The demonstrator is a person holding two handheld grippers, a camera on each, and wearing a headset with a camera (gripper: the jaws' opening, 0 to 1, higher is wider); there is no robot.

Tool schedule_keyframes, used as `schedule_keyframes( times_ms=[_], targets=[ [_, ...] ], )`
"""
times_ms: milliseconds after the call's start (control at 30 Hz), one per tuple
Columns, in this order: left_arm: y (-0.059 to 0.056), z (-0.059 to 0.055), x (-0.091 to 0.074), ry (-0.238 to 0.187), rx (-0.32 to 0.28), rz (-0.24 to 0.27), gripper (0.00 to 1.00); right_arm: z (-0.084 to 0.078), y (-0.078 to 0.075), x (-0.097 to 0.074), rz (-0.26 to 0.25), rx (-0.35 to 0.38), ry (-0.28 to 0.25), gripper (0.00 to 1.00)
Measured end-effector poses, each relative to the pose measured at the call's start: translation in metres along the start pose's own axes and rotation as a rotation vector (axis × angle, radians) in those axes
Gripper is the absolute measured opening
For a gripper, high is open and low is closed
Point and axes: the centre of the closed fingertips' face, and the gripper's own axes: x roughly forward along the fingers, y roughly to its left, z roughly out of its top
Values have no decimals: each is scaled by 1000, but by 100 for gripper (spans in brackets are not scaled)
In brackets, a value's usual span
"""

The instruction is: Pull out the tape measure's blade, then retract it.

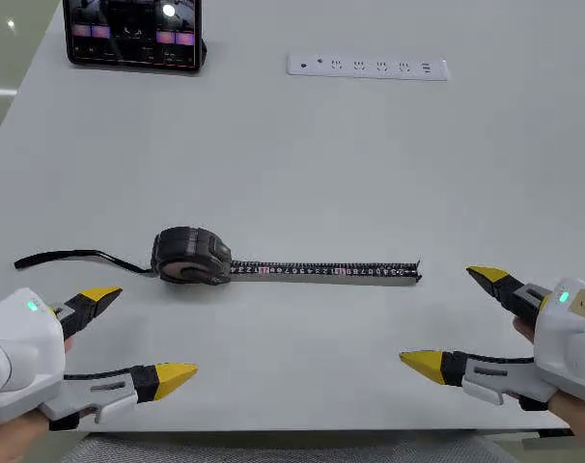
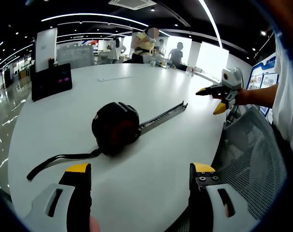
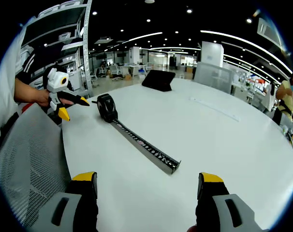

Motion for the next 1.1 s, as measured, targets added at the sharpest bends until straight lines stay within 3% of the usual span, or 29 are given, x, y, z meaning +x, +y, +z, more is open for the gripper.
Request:
schedule_keyframes(
  times_ms=[1100],
  targets=[
    [2,2,0,-2,-9,3,81,-2,1,-1,2,-10,9,84]
  ],
)
